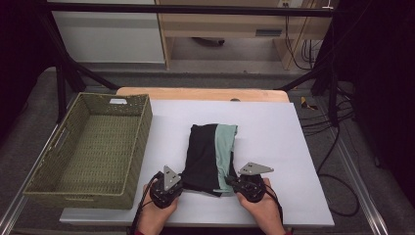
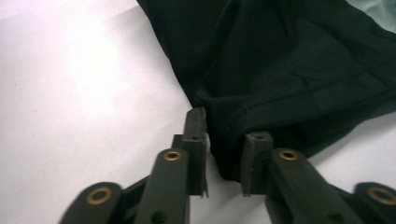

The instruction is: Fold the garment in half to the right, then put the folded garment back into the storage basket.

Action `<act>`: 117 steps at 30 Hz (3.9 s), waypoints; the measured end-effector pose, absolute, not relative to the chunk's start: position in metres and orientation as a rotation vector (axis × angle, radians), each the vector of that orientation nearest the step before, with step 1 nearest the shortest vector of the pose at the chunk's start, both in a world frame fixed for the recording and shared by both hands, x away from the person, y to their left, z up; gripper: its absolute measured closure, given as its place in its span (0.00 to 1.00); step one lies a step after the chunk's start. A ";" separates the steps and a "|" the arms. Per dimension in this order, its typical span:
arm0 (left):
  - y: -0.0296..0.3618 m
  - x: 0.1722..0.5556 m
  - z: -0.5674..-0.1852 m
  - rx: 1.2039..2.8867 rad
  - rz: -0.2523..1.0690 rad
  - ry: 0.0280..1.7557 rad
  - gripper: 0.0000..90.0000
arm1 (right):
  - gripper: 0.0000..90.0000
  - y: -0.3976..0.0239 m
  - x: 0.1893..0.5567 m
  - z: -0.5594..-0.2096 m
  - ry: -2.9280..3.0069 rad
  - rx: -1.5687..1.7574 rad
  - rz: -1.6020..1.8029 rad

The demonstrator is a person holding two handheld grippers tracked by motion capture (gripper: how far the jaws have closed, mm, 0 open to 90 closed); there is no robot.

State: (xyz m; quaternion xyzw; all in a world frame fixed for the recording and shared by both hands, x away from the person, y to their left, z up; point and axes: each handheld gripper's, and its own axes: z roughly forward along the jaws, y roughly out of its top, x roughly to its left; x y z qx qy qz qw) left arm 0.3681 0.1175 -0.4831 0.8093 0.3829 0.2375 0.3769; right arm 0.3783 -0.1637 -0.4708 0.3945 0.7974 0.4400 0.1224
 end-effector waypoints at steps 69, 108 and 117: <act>0.132 0.361 -0.463 1.921 0.615 1.023 0.27 | 0.88 -0.161 0.376 -0.485 2.480 0.995 1.249; 0.130 0.363 -0.466 1.941 0.598 1.034 0.25 | 0.89 -0.200 0.335 -0.479 2.477 0.929 1.125; 0.126 0.366 -0.461 1.941 0.590 1.019 0.25 | 0.89 -0.200 0.335 -0.480 2.473 0.915 1.128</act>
